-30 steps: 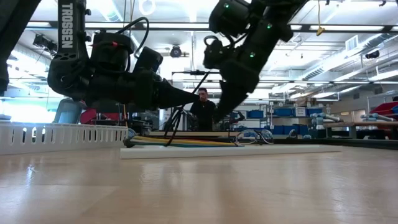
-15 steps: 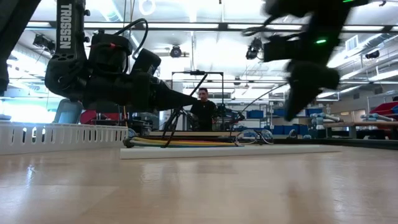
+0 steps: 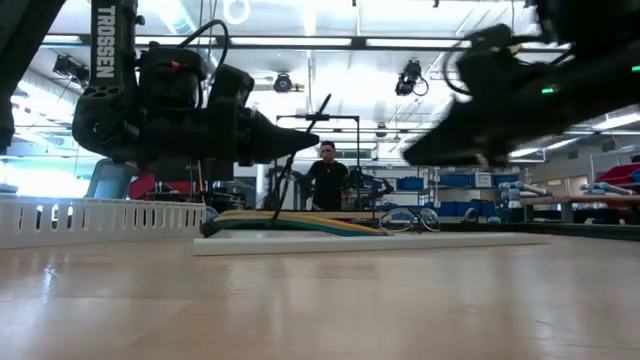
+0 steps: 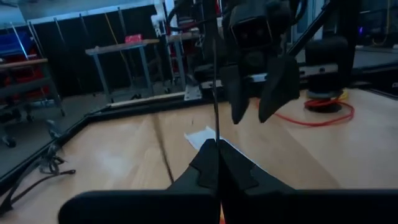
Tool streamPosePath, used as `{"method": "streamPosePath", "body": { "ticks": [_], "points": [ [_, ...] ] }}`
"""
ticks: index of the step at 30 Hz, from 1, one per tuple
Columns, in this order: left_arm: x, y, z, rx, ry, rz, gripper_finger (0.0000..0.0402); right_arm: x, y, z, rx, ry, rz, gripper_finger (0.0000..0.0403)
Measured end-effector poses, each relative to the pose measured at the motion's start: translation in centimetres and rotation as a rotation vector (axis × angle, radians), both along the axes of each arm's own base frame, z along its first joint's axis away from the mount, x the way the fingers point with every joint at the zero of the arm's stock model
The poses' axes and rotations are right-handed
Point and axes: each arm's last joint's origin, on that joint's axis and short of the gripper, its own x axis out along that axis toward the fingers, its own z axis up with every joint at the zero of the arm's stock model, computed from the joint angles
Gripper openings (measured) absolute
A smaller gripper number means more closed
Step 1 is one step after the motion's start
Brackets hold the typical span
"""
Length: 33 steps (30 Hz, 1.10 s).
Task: Ziptie cables
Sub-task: Wrap the cables together using a zip tie
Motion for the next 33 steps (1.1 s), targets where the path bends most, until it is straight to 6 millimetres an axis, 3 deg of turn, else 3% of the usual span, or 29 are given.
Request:
{"method": "streamPosePath", "body": {
  "ticks": [5, 10, 14, 28, 33],
  "points": [
    [0.0, 0.0, 0.0, 0.005, -0.002, 0.001, 0.0003, 3.3, -3.2, -0.3, -0.178, -0.033, -0.005, 0.0111],
    [0.0, 0.1, 0.0, 0.053, -0.003, 0.009, 0.0003, 6.0, -7.5, -0.9, -0.111, -0.045, 0.159, 0.0111],
    [0.0, 0.2, 0.0, 0.053, -0.001, 0.043, 0.0003, 7.2, -9.3, 0.0, -0.075, -0.103, 0.251, 0.0110],
    [0.0, 0.2, -0.2, 0.015, 0.022, 0.040, 0.0003, 8.2, -9.0, 1.7, -0.154, -0.192, 0.284, 0.0107],
    [0.0, 0.2, -0.3, -0.008, 0.033, 0.040, 0.0003, 8.3, -9.0, 1.7, -0.162, -0.188, 0.285, 0.0054]
  ]
}}
